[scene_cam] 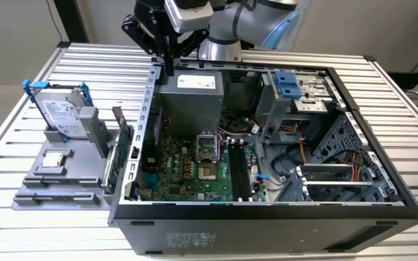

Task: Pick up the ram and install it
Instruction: 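Reach for the ram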

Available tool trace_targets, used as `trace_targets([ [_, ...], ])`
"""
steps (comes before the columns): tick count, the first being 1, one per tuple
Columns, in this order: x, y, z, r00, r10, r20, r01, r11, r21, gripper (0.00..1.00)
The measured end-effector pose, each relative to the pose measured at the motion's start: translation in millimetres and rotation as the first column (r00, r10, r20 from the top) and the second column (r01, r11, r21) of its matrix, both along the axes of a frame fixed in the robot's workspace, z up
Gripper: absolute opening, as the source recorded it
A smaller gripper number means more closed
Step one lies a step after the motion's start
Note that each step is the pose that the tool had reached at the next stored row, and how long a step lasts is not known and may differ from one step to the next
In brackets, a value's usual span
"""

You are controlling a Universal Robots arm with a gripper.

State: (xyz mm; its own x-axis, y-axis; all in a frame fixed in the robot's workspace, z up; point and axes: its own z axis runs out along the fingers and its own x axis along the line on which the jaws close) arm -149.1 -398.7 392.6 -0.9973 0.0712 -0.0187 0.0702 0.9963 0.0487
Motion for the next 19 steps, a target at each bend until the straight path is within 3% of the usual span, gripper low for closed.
trace_targets([
  [19, -20.9, 0.0, -0.1, 1.0, 0.0, 0.0001, 0.0, 1.0, 0.0001, 0.0],
])
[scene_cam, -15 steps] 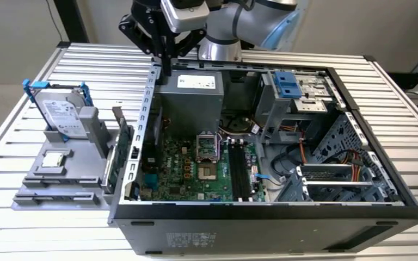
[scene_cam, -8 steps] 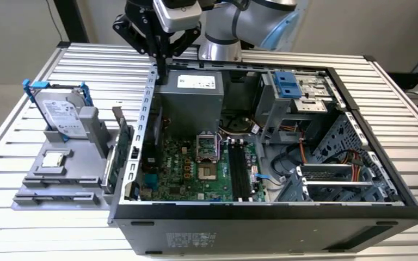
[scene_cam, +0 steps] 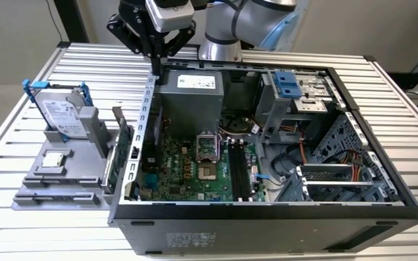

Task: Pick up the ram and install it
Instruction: 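Reach for the ram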

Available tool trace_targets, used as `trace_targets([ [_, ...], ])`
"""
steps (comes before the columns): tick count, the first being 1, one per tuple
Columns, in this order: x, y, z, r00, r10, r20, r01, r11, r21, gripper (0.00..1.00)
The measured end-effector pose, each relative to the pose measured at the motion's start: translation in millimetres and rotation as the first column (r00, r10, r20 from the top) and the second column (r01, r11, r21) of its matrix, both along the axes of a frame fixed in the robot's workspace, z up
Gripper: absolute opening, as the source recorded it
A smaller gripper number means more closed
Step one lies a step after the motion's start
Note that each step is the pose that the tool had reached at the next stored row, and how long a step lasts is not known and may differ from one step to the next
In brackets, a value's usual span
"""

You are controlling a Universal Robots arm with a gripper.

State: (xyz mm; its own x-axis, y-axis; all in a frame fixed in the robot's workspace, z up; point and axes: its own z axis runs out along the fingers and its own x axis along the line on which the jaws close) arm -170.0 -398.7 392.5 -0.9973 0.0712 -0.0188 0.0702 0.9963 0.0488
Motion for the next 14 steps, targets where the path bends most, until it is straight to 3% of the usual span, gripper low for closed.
trace_targets([
  [14, -19.2, 0.0, 0.0, 1.0, 0.0, 0.0, 0.0, 1.0, 0.0, 0.0],
])
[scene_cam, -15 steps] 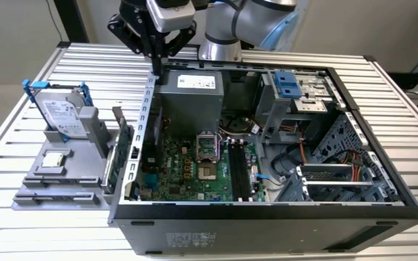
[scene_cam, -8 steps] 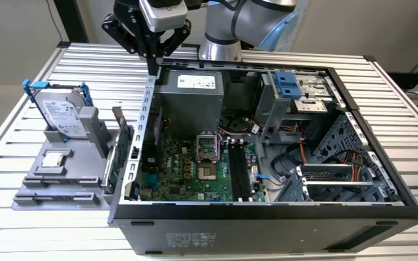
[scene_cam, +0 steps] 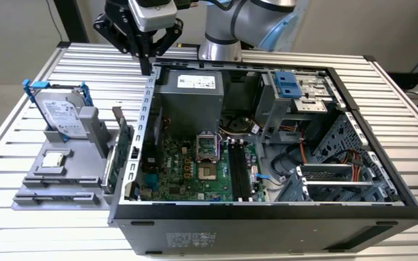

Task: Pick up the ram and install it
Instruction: 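Reach for the ram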

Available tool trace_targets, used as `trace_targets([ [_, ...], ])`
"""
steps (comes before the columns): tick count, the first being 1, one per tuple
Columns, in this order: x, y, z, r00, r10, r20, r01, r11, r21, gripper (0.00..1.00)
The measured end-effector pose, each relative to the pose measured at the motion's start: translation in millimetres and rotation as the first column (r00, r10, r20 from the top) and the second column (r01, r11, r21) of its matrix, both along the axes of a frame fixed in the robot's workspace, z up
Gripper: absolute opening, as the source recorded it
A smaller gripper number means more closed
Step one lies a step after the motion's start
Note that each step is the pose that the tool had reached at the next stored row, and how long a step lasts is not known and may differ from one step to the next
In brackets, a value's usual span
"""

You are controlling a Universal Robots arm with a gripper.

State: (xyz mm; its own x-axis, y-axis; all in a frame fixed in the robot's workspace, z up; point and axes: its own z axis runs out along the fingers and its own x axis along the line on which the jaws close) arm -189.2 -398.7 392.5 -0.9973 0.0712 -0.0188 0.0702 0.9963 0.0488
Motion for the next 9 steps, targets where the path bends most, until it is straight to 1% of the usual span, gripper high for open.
trace_targets([
  [9, -17.8, 0.0, 0.0, 1.0, 0.0, 0.0, 0.0, 1.0, 0.0, 0.0],
])
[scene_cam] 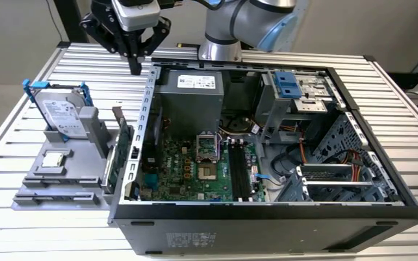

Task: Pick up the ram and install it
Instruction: 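Reach for the ram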

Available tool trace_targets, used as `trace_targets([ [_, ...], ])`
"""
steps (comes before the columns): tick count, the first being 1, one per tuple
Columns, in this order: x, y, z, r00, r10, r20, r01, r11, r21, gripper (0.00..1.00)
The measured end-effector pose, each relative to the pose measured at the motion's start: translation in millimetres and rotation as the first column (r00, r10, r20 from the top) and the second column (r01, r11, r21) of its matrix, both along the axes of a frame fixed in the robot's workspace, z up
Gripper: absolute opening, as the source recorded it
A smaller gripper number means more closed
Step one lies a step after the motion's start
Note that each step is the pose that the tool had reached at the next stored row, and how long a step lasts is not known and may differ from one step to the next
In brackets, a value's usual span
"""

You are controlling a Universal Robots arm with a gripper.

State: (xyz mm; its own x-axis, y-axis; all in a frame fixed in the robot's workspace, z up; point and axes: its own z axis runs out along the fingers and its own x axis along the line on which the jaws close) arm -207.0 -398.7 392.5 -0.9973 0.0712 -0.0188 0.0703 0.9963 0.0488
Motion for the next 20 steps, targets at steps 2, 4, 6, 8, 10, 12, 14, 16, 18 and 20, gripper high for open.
trace_targets([
  [2, -3.6, 0.0, 0.0, 1.0, 0.0, -0.0001, 0.0, 1.0, 0.0, 0.0],
  [4, -7.3, 0.0, 0.0, 1.0, 0.0, 0.0, 0.0, 1.0, 0.0, 0.0],
  [6, -11.1, 0.0, 0.0, 1.0, 0.0, -0.0001, 0.0, 1.0, -0.0001, 0.0],
  [8, -15.0, 0.0, 0.0, 1.0, 0.0, -0.0001, 0.0, 1.0, -0.0001, 0.0],
  [10, -18.7, 0.0, 0.0, 1.0, 0.0, 0.0, 0.0, 1.0, 0.0, 0.0],
  [12, -22.8, 0.0, 0.0, 1.0, 0.0, 0.0, 0.0, 1.0, 0.0, 0.0],
  [14, -26.4, 0.0, 0.0, 1.0, 0.0, 0.0, 0.0, 1.0, 0.0, 0.0],
  [16, -30.2, 0.0, 0.0, 1.0, 0.0, 0.0, 0.0, 1.0, 0.0, 0.0],
  [18, -34.0, 0.0, 0.0, 1.0, 0.0, -0.0001, 0.0, 1.0, -0.0001, 0.0],
  [20, -38.0, 0.0, 0.0, 1.0, 0.0, -0.0001, 0.0, 1.0, 0.0, 0.0],
])
